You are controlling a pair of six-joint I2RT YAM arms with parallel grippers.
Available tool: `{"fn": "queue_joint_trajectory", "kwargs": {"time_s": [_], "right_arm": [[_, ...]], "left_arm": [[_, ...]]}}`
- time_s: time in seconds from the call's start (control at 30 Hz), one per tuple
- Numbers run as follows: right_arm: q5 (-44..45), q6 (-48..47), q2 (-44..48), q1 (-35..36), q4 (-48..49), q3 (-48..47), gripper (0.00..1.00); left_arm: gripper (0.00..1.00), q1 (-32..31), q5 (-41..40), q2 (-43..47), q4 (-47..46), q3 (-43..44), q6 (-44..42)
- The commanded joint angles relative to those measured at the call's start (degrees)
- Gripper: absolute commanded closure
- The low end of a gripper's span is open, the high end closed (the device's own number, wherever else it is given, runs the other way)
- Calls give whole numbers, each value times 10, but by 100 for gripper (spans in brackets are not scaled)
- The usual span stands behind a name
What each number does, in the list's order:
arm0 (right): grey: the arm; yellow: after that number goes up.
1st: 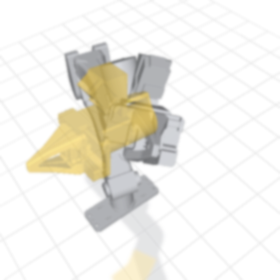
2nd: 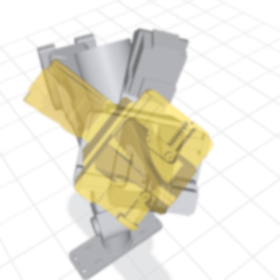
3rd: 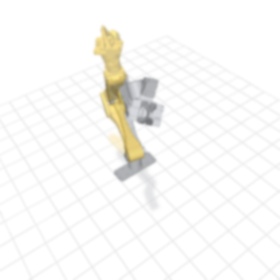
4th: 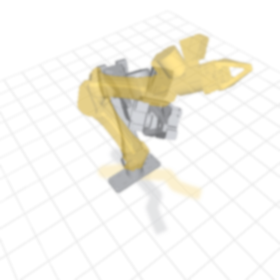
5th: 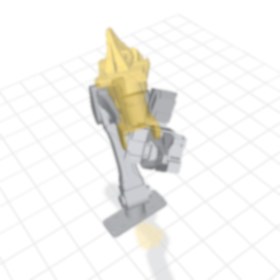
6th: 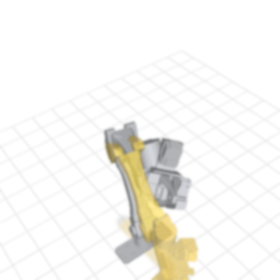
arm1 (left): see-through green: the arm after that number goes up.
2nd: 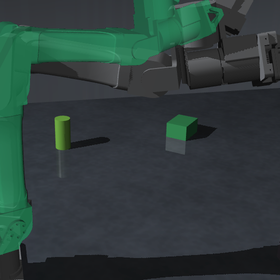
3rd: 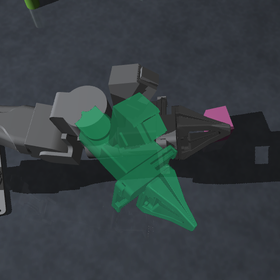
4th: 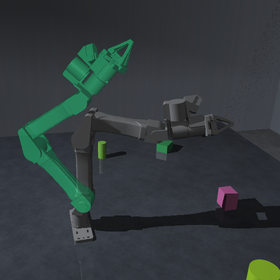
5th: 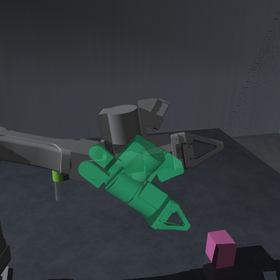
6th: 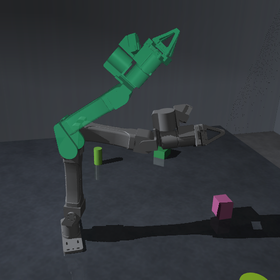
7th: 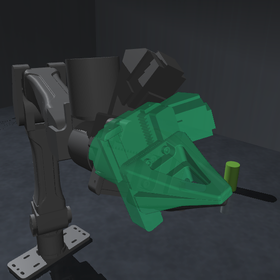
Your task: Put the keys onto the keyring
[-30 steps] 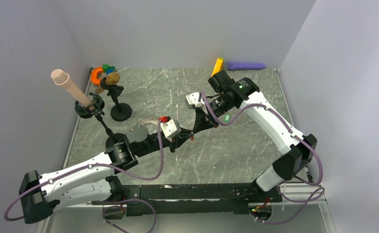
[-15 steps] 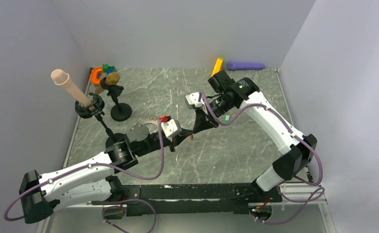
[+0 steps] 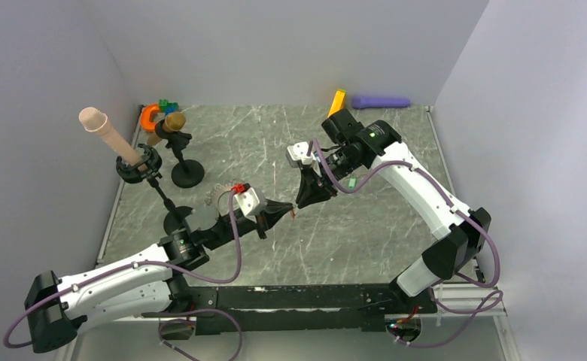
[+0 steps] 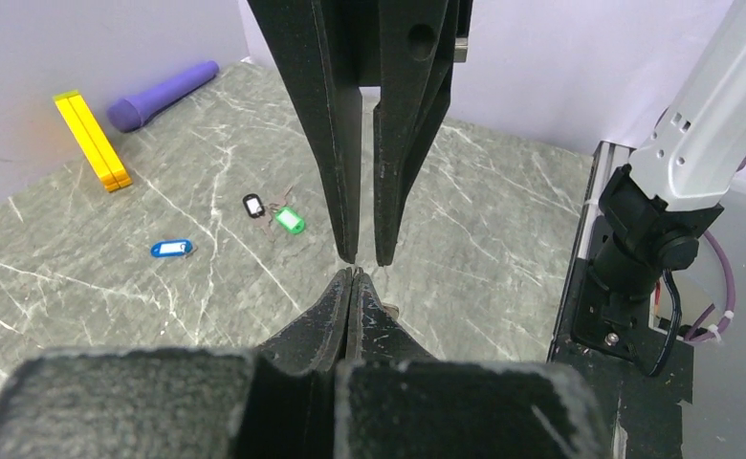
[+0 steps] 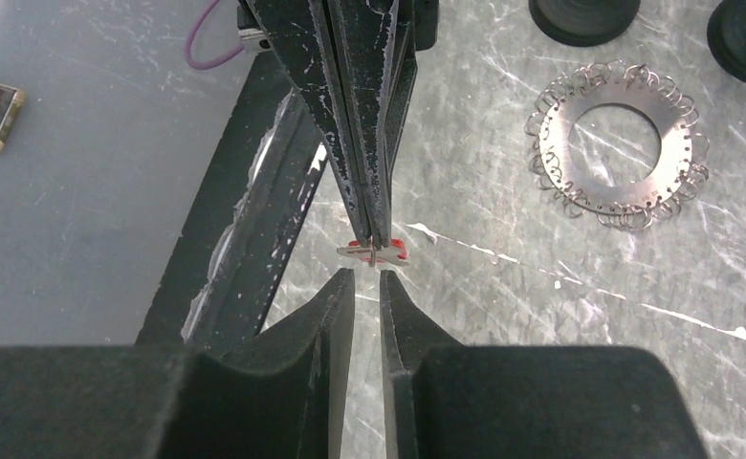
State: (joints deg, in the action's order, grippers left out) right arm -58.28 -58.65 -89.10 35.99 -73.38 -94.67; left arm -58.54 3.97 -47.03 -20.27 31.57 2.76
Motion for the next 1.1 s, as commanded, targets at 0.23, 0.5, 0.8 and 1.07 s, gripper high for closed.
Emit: {"fn": "queue_joint_trajectory", "kwargs": {"time_s": [0.23, 0.5, 0.8, 1.07], "right_arm": [[-40, 8, 18, -1, 21, -1, 74], [-51, 15, 17, -1, 23, -5, 78], [-51, 28, 19, -1, 33, 1, 93], [-14, 46, 23, -3, 52, 5, 100]], "left_arm": [[100, -3, -9, 1, -77, -10, 25], [100, -3, -9, -1, -84, -12, 28], [100, -3, -14, 4, -93, -17, 29], [77, -3, -37, 21, -85, -26, 49]]}}
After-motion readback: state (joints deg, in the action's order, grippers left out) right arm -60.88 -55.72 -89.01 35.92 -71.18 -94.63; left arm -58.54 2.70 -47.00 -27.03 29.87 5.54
